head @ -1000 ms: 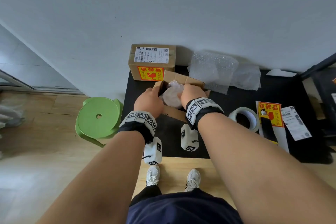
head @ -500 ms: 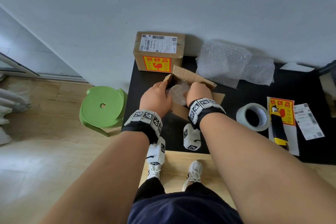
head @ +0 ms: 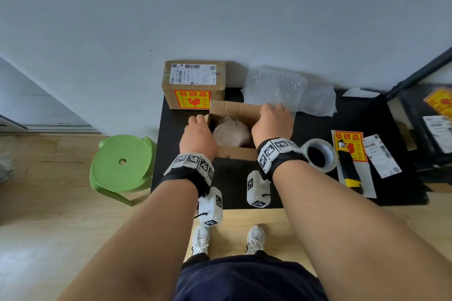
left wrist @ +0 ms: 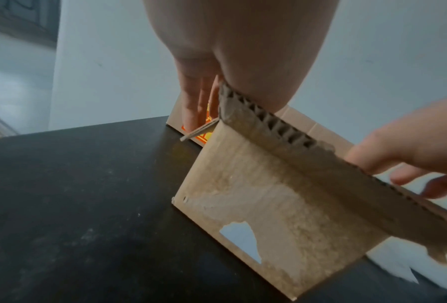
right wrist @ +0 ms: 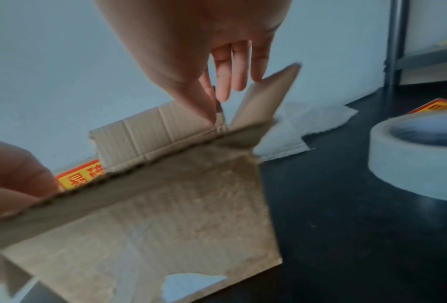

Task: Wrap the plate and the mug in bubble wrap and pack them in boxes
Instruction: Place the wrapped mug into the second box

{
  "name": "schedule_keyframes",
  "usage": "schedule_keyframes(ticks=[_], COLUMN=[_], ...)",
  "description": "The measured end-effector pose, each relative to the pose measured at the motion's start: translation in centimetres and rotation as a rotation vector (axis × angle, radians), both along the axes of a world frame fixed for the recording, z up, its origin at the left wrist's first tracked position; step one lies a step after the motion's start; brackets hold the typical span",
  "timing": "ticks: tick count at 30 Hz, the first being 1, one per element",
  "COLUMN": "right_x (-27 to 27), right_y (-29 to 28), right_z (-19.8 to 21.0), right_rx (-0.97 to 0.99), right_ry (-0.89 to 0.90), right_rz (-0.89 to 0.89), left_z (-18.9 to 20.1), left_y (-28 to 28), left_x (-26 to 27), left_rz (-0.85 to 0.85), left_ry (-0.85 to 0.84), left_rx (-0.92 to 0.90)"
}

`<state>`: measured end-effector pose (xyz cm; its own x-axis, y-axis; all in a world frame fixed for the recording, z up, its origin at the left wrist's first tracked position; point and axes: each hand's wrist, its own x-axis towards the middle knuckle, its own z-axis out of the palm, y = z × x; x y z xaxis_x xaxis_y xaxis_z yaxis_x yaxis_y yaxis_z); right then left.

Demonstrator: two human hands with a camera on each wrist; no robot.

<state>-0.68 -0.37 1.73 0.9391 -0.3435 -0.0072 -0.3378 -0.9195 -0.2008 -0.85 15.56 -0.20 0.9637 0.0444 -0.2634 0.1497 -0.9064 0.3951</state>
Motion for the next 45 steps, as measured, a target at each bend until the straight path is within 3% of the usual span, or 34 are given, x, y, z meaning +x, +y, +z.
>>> schedule_keyframes(ticks=[3, 6, 12, 19, 22, 26, 33, 38, 45], right_x=[-1.1, -1.8, -1.0, -0.1, -0.2, -0.1, 1.1, 1.4, 1.3], right_y=[-0.9, -1.4, -1.8, -2.9, -2.3, -0.3, 0.2, -0.3, 0.6], right_z=[0.2, 0.5, 1.2, 1.7, 1.1, 1.5, 1.2, 1.6, -0.2], right_rx=[0.024, 0.259, 0.416, 0.286, 0.007, -0.101, -0.315, -0.358, -0.150], right_ry=[0.027, 0.083, 0.138, 0.162, 0.014, -0.002, 0.140, 0.214, 0.447], right_rz=[-0.166, -0.273, -0.257, -0.229, -0.023, 0.288, 0.364, 0.377, 0.350], left_z=[-0.3, -0.8, -0.5, -1.3, -1.9, -2.6, -2.6, -2.5, -2.4], left_y=[-0.3, -0.4, -0.7, -2.0, -1.8, -2.0, -2.1, -2.4, -2.2], left_x=[-0.2, -0.2, -0.2, -0.4, -0.3, -0.7, -0.8, -0.8, -1.0], left_rz=[-0.174, -0.283, -0.287, -0.270, -0.310, -0.339, -0.352, -0.336, -0.367], left_ry=[-0.138, -0.205, -0.127, -0.014, -0.083, -0.167, -0.184, -0.169, -0.109], left_rx=[0.106, 0.158, 0.167, 0.174, 0.245, 0.323, 0.328, 0.316, 0.300])
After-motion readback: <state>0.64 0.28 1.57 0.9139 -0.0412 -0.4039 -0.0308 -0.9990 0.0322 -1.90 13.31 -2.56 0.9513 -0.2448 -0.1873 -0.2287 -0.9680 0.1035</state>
